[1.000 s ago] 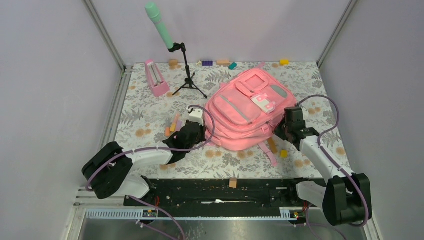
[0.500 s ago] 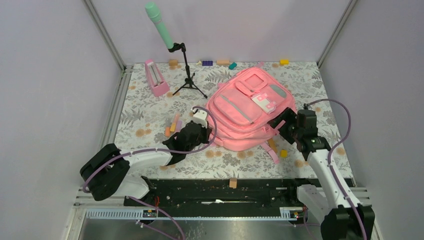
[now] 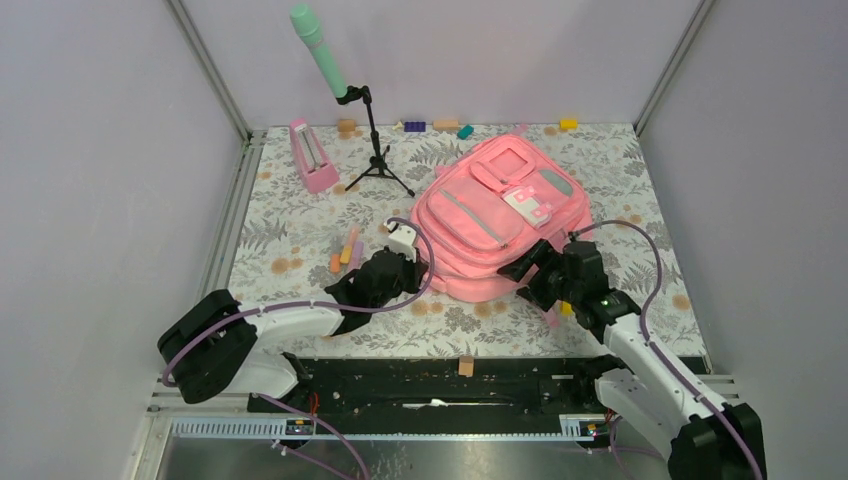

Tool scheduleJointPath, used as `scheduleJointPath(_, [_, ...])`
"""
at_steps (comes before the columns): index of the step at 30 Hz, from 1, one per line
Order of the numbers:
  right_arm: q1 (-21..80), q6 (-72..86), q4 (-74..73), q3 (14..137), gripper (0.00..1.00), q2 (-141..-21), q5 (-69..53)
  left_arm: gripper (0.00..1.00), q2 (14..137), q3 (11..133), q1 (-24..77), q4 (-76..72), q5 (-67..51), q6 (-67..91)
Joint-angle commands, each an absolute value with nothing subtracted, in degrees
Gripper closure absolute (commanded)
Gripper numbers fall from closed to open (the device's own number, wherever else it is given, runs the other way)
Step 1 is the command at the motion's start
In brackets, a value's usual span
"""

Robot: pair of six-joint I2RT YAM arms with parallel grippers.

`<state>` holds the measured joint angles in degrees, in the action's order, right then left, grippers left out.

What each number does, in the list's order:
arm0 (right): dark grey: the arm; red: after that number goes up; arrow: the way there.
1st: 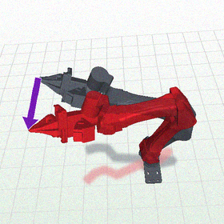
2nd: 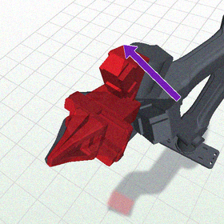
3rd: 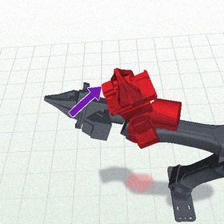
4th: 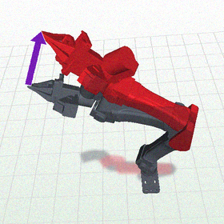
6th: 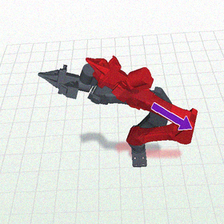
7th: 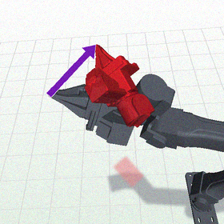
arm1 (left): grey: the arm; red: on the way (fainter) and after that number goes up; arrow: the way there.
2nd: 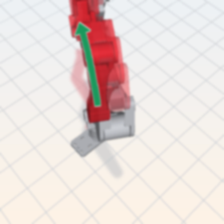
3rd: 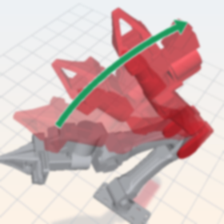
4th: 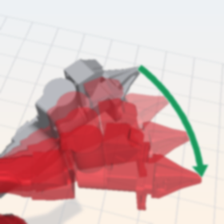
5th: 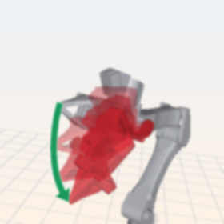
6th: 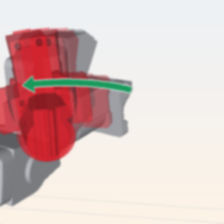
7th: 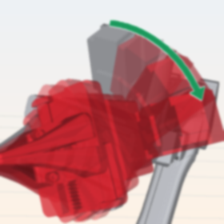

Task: Pack the student bag
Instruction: Zip the student bag at the center of the board.

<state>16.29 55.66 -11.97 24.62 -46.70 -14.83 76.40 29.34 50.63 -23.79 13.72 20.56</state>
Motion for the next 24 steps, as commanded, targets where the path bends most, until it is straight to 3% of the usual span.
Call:
scheduleJointPath(1, [23.45, 64.96, 2.16, 24.67, 0.17, -48.85, -9.26, 1.0, 74.27, 29.0, 51.15, -28.15, 12.38, 21.06])
scheduleJointPath(6, [27.42, 66.71, 4.81, 27.18, 0.18, -52.13, -3.38, 1.0, 74.36, 29.26, 51.22, -27.69, 12.65, 20.49])
scheduleJointPath(10, [29.47, 69.54, 8.09, 26.86, 0.26, -56.52, -2.58, 1.0, 74.44, 29.81, 51.19, -27.33, 12.9, 20.39])
scheduleJointPath(21, [34.63, 72.36, 9.37, 25.31, 0.27, -59.68, 4.62, 1.0, 74.01, 30.41, 51.23, -26.46, 13.18, 20.3])
scheduleJointPath(24, [34.62, 71.21, 10.37, 26.36, 0.38, -62.54, 5.0, 1.0, 73.71, 30.41, 51.21, -26.25, 13.41, 20.23])
